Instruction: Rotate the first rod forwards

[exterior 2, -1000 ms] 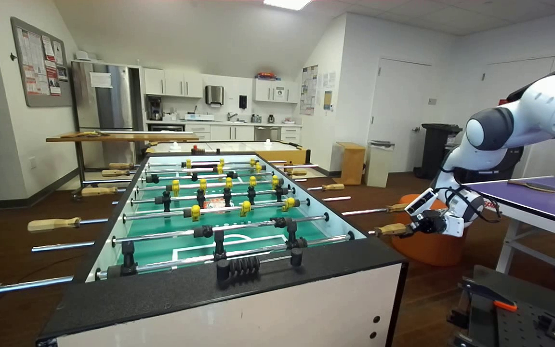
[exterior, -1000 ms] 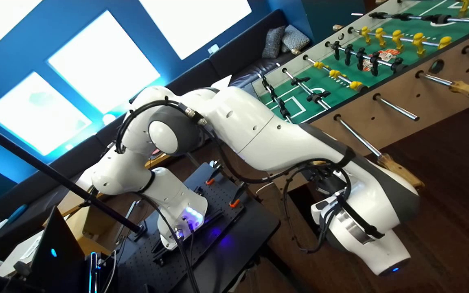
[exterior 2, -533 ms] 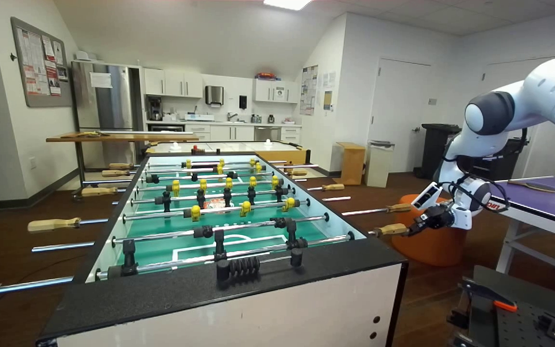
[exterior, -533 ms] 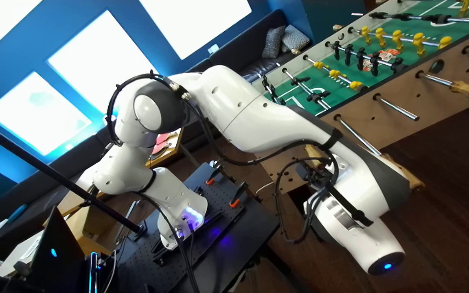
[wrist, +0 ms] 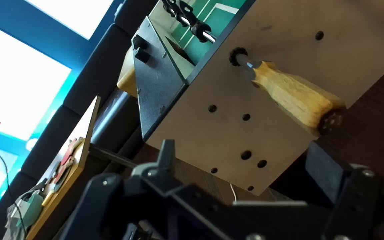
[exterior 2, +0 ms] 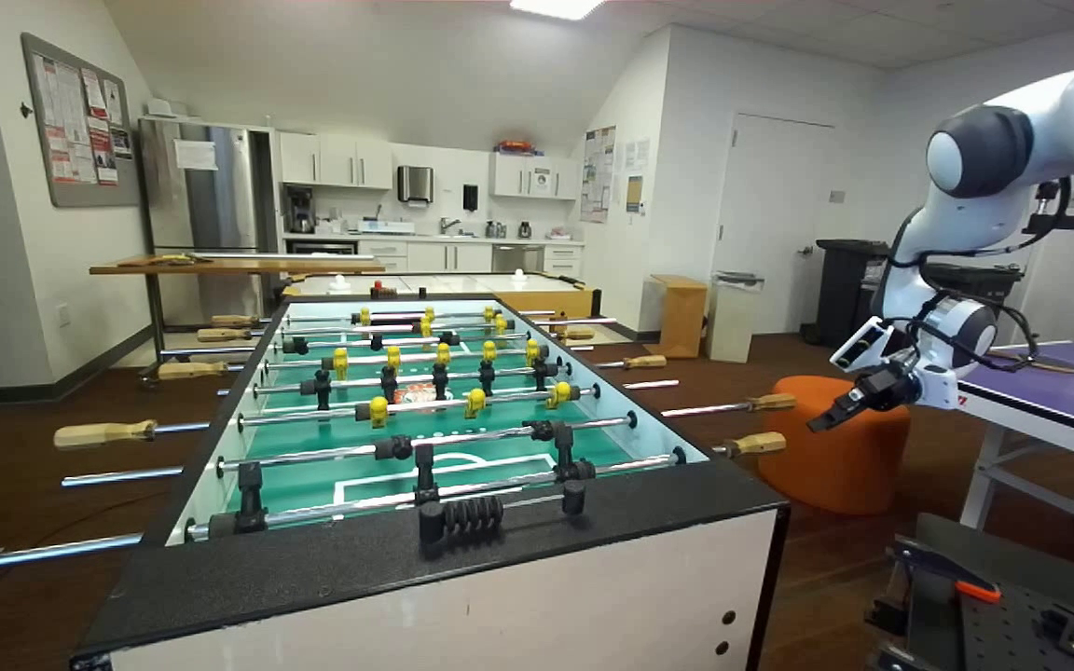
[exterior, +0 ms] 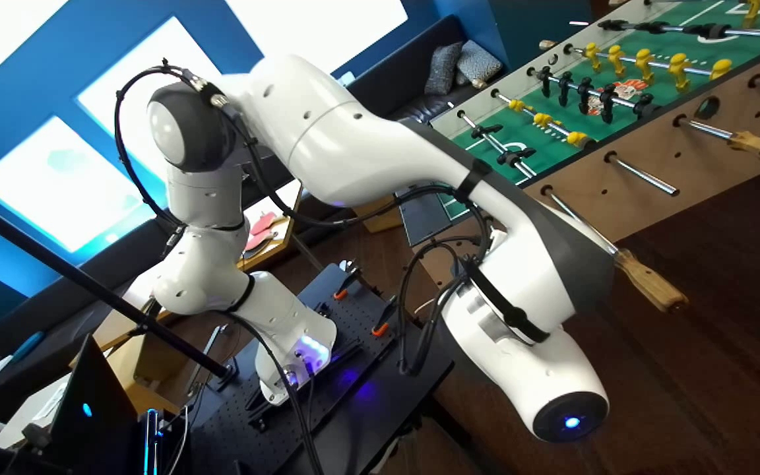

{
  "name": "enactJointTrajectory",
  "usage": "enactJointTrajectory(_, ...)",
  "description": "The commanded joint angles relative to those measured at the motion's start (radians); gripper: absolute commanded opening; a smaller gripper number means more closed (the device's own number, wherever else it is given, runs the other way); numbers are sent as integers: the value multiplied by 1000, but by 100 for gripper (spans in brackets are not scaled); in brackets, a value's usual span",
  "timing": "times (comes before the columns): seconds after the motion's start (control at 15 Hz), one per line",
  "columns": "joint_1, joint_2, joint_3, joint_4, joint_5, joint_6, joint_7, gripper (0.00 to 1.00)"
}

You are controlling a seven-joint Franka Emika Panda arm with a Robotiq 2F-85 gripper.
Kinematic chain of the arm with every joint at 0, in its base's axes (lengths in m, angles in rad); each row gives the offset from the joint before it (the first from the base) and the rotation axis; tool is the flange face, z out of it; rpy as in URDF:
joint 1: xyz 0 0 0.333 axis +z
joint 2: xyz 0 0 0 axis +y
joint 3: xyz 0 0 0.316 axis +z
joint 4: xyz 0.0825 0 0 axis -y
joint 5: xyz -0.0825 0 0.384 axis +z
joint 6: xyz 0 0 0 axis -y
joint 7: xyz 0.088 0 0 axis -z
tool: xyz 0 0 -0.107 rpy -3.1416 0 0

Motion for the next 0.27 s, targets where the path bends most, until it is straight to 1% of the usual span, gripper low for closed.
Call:
enactJointTrajectory(0.0,46,-164,-48,-153,-44,66,-35,100)
enactJointTrajectory(0.2,60,-232,-72,-199,-62,79,-38,100)
